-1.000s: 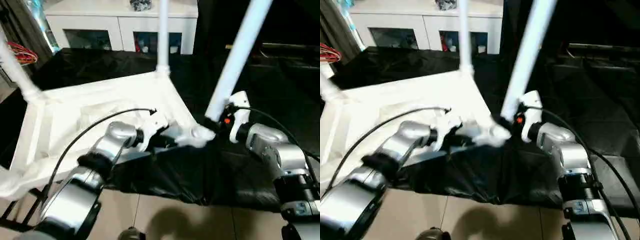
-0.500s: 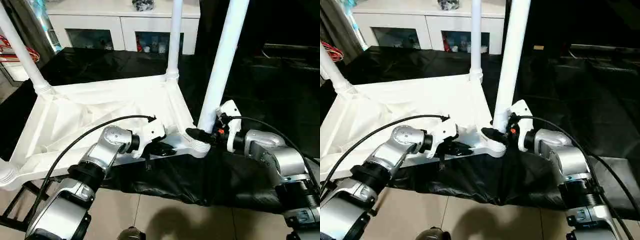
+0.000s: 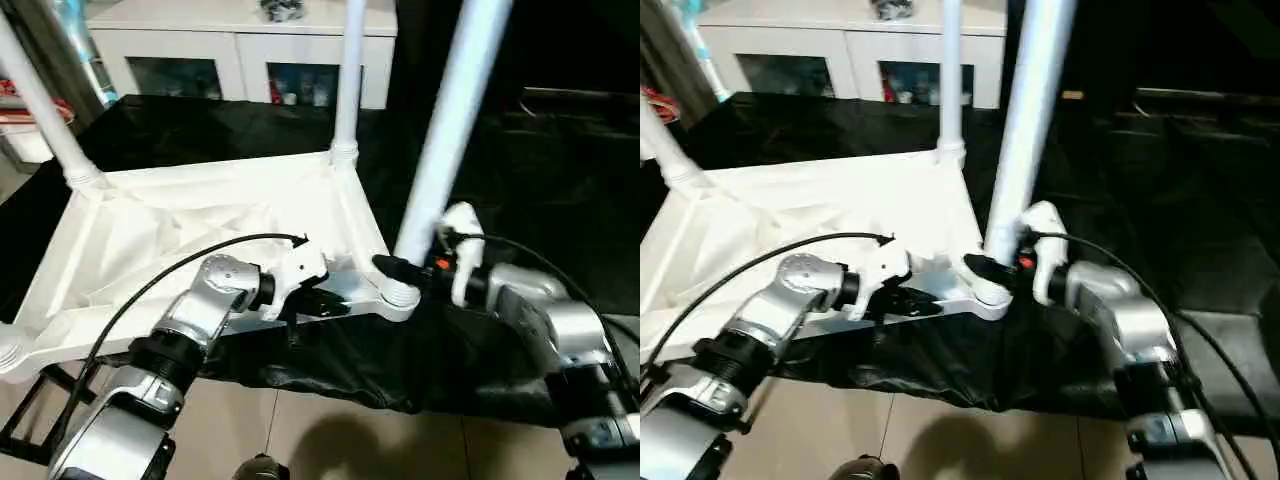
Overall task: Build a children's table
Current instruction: Insert table leg to table base
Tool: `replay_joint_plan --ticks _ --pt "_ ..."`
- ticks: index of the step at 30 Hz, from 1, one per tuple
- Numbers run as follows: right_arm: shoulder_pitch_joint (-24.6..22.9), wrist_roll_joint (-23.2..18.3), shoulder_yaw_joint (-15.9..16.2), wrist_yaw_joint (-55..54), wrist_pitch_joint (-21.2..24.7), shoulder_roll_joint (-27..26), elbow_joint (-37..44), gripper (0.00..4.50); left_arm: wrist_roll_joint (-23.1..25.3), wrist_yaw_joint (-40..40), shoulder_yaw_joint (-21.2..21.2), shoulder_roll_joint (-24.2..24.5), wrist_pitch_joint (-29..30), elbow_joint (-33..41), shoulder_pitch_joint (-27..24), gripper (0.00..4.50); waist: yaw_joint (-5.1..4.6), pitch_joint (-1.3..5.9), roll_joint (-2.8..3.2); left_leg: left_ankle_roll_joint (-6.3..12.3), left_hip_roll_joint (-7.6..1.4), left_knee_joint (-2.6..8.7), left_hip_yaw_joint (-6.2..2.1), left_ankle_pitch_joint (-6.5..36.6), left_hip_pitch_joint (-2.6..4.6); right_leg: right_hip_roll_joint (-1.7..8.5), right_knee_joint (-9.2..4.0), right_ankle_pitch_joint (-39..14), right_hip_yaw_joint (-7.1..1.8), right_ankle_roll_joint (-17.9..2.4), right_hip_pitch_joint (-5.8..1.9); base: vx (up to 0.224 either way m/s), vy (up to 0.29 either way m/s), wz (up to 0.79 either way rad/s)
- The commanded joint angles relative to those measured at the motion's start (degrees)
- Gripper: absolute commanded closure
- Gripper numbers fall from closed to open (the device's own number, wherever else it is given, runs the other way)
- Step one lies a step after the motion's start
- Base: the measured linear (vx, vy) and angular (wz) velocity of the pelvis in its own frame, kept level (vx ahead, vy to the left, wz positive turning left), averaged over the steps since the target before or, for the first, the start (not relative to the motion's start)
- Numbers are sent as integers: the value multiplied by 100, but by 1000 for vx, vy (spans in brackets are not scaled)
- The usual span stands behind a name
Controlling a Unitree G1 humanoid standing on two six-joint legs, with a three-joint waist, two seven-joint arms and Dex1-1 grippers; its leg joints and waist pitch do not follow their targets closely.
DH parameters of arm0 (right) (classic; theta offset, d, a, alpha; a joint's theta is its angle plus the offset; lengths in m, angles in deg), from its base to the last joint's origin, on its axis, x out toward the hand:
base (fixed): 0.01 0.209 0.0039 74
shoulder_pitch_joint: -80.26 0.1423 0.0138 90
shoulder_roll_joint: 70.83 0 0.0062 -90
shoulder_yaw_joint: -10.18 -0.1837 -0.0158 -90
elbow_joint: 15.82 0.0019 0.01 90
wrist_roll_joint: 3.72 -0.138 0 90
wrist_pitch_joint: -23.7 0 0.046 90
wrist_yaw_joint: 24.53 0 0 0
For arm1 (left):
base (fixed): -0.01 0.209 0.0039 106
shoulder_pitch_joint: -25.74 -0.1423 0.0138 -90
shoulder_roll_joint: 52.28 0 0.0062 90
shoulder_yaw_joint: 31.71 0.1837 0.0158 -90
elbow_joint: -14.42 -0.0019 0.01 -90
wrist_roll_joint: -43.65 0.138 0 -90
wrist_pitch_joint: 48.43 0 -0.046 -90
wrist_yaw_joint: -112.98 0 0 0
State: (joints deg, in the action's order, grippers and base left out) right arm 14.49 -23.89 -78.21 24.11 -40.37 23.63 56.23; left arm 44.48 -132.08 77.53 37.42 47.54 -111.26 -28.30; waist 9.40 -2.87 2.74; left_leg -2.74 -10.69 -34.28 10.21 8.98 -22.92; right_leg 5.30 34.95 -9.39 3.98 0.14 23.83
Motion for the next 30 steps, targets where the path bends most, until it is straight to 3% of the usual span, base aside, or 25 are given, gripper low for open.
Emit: replay_joint_plan --ticks 1,4,5,7,8,12,13,15,17,21,22,24,25,30 --pt "-340 47 8 -104 -9 -54 -126 255 -97 87 -81 -38 71 99 28 450 0 412 -87 49 -241 445 -93 1662 140 380 -457 -1840 -227 -1012 -258 0 0 0" --pt "-573 -32 -141 -197 -211 -197 -133 255 -92 225 -131 -79 96 54 62 450 16 403 -80 18 -245 459 -93 1780 148 381 -482 -1935 -235 -975 -240 0 0 0" --pt "-603 -45 -164 -214 -245 -223 -136 255 -82 242 -131 -79 84 44 69 450 16 404 -36 -1 -245 461 -106 1809 148 386 -473 -1948 -235 -979 -241 0 0 0" --pt "-722 -91 -257 -300 -395 -336 -149 255 -42 312 -140 -99 54 -20 104 450 5 395 -61 -19 -238 474 -106 1916 150 378 -494 -2032 -229 -963 -242 0 0 0" --pt "-736 -87 -261 -313 -418 -347 -148 255 -36 322 -142 -100 48 -26 108 450 10 395 -20 -44 -242 476 -117 1985 159 386 -497 -2108 -229 -947 -232 0 0 0" --pt "-975 109 -247 -569 -892 -477 -57 255 3 463 -191 -149 16 -127 173 450 -10 368 -45 -98 -236 504 -124 2215 172 384 -537 -2318 -226 -878 -227 0 0 0" --pt "-994 130 -246 -598 -928 -490 -41 255 4 473 -196 -152 17 -131 177 450 -19 351 -25 -124 -233 511 -127 2364 193 387 -568 -2527 -228 -826 -211 0 0 0" --pt "-1106 327 -148 -782 -1101 -527 120 255 9 479 -193 -151 17 -130 173 450 -35 326 -28 -175 -227 530 -151 2584 223 400 -620 -3000 -224 -677 -199 0 0 0" --pt "-1122 459 -39 -828 -1137 -492 187 255 8 478 -189 -153 12 -126 164 450 -45 328 -23 -189 -227 537 -167 2673 243 405 -639 -3143 -223 -618 -197 0 0 0" --pt "-1087 724 300 -705 -1169 -335 197 255 5 424 -156 -169 1 -119 150 450 -63 331 -27 -185 -236 555 -170 2653 235 397 -632 -3027 -236 -613 -197 0 0 0" --pt "-1073 743 359 -646 -1157 -301 190 255 4 399 -143 -167 2 -109 145 450 -70 328 -54 -154 -233 556 -164 2606 227 393 -629 -2980 -239 -625 -203 0 0 0" --pt "-1035 745 401 -572 -1141 -275 165 255 -4 358 -133 -159 -4 -96 138 450 -74 326 -44 -135 -230 555 -165 2606 224 398 -629 -2994 -244 -637 -203 0 0 0" --pt "-987 738 440 -491 -1103 -248 135 255 -12 325 -126 -148 -2 -74 129 450 -73 332 -75 -97 -229 552 -161 2534 221 407 -629 -2991 -243 -648 -212 0 0 0" --pt "-710 730 677 104 -1051 -92 -97 255 -12 61 -49 -18 -26 17 96 450 -91 340 -81 -53 -240 561 -149 2401 205 391 -606 -2716 -243 -735 -227 0 0 0"
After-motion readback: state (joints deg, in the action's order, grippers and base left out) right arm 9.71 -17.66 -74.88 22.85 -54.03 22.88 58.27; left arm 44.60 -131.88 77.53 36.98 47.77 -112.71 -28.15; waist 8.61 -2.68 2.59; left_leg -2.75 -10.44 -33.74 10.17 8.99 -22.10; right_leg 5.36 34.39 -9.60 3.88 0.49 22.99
